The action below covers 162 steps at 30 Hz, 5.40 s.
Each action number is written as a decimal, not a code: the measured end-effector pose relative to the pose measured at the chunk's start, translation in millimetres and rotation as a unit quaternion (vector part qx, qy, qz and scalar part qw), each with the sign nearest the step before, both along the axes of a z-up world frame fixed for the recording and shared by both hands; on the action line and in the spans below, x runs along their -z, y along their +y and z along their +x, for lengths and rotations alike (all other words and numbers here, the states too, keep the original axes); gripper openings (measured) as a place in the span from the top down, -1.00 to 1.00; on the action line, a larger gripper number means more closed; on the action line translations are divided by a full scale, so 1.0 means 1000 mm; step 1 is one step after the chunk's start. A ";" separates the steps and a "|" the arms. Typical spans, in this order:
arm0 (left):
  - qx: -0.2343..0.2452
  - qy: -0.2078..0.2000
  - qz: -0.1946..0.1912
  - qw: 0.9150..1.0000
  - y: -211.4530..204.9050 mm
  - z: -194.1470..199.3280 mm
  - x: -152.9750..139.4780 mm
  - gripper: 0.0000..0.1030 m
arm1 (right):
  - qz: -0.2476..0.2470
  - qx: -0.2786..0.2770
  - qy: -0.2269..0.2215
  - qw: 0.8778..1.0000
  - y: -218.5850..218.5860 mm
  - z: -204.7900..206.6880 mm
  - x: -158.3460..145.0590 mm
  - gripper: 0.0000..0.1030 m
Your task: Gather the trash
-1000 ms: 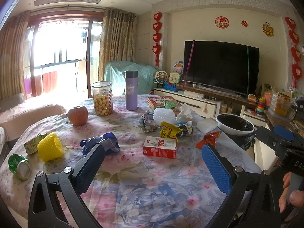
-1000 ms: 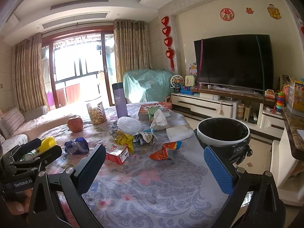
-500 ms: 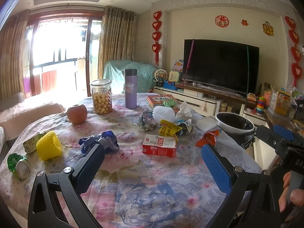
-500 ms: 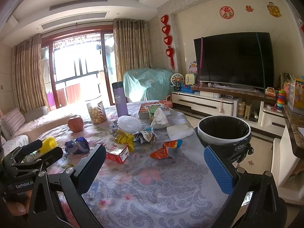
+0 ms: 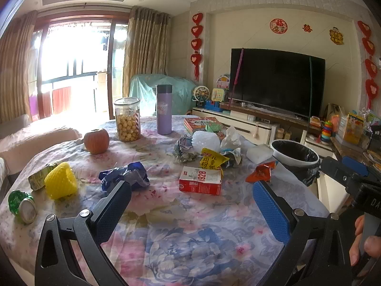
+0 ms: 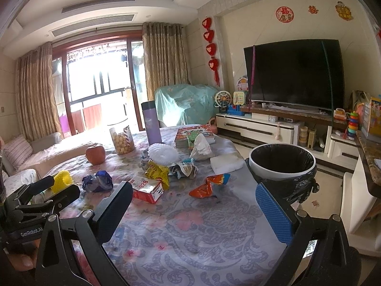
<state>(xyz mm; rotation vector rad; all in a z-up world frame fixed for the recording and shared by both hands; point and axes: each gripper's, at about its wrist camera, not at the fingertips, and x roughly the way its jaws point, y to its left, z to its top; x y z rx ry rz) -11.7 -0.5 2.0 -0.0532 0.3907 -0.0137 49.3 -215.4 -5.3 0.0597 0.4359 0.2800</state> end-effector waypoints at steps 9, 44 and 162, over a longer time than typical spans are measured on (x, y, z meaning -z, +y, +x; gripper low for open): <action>0.005 0.015 -0.004 1.000 0.004 0.007 0.010 -0.98 | 0.000 -0.004 0.017 1.000 0.001 0.006 0.006 -1.00; 0.013 0.199 -0.027 0.980 -0.015 0.200 0.062 -0.98 | 0.039 -0.042 0.218 0.974 -0.009 0.158 0.091 -0.98; 0.231 0.198 0.012 0.952 -0.209 0.374 0.041 -0.72 | 0.121 0.040 0.249 0.960 -0.224 0.257 0.057 -0.40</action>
